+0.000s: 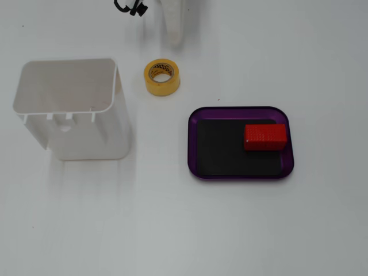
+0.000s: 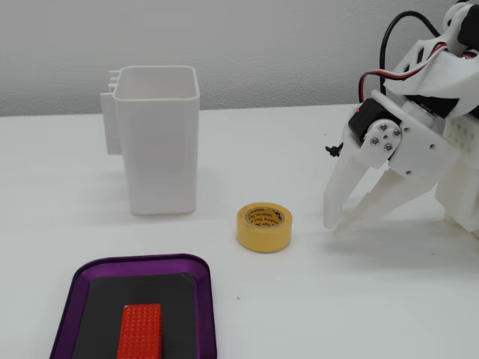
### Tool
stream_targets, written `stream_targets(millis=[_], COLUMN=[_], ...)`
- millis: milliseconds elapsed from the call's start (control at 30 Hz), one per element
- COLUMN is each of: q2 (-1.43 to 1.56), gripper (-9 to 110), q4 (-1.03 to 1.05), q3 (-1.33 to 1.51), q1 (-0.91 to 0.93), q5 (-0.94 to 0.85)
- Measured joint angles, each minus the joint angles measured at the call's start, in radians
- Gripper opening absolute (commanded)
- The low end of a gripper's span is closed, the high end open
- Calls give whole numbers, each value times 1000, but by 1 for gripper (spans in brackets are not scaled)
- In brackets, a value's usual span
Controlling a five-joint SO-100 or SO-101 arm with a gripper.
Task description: Pick up the yellow tape and place it in the box.
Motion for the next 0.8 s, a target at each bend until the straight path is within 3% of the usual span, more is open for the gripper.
stream_targets(millis=[300, 467, 800], q2=[0, -37, -555], gripper=[0, 5, 7], q4=[-61, -66, -66], q3=[-81, -216, -476], q1=[86, 155, 156], q5=[-264, -314, -324])
